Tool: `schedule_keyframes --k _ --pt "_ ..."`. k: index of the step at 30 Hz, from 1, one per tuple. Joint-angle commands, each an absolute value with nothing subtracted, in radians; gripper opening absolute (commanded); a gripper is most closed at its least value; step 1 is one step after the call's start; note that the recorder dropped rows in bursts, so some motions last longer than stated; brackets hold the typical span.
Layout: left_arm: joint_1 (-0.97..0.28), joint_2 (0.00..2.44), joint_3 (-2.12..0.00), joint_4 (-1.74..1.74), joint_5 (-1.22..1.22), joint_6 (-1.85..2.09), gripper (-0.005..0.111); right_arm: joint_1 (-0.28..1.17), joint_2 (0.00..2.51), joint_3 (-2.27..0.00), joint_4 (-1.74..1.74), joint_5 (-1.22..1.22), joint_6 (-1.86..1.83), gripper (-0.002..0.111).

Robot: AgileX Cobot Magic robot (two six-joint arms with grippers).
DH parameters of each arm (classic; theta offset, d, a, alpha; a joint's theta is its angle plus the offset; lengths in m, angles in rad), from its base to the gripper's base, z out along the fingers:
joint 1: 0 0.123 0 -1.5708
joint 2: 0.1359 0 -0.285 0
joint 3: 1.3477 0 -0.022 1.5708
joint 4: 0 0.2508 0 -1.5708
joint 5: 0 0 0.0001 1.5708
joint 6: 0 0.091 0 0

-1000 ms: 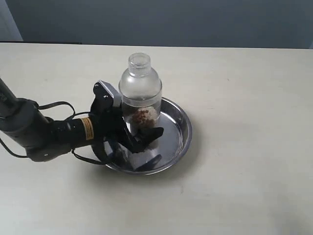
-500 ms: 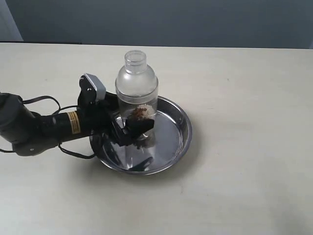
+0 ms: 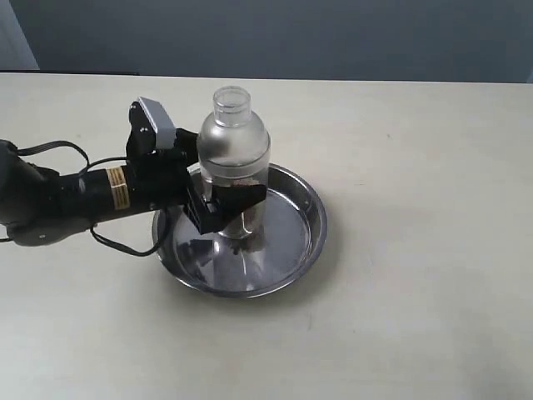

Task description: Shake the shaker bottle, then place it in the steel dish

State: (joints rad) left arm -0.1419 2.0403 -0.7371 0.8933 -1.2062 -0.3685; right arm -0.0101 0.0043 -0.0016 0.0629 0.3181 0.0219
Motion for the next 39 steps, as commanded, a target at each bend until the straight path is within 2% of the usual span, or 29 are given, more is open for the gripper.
schedule_keyframes --k 1,16,19,21,23,28,30,35,39 --pt "-0.142 1.97 -0.736 0.914 -1.221 -0.394 0.099 -0.009 0.0 0.0 0.062 0.307 0.02 -0.001" --pt "-0.101 1.741 -0.736 0.894 -1.221 -0.469 0.099 -0.009 0.0 0.0 0.062 0.307 0.02 -0.001" --pt "-0.079 1.671 -0.736 0.932 -1.221 -0.505 0.096 -0.009 0.0 0.0 0.062 0.307 0.02 -0.001" --pt "-0.07 1.613 -0.736 0.955 -1.221 -0.53 0.087 -0.009 0.0 0.0 0.062 0.307 0.02 -0.001" --pt "-0.069 1.551 -0.736 0.98 -1.181 -0.567 0.072 -0.009 0.0 0.0 0.062 0.307 0.02 -0.001" --pt "-0.069 1.342 -0.736 1.103 -0.977 -0.684 0.014 -0.009 0.0 0.0 0.062 0.307 0.02 -0.001" --pt "-0.069 1.24 -0.736 1.159 -0.867 -0.75 0.001 -0.009 0.0 0.0 0.062 0.307 0.02 -0.001" --pt "-0.069 0.994 -0.736 1.374 -0.62 -1.083 0.001 -0.009 0.0 0.0 0.062 0.307 0.02 -0.001" --pt "-0.069 0.793 -0.728 1.71 -0.504 -1.431 0.0 -0.009 0.0 0.0 0.062 0.307 0.02 -0.001"
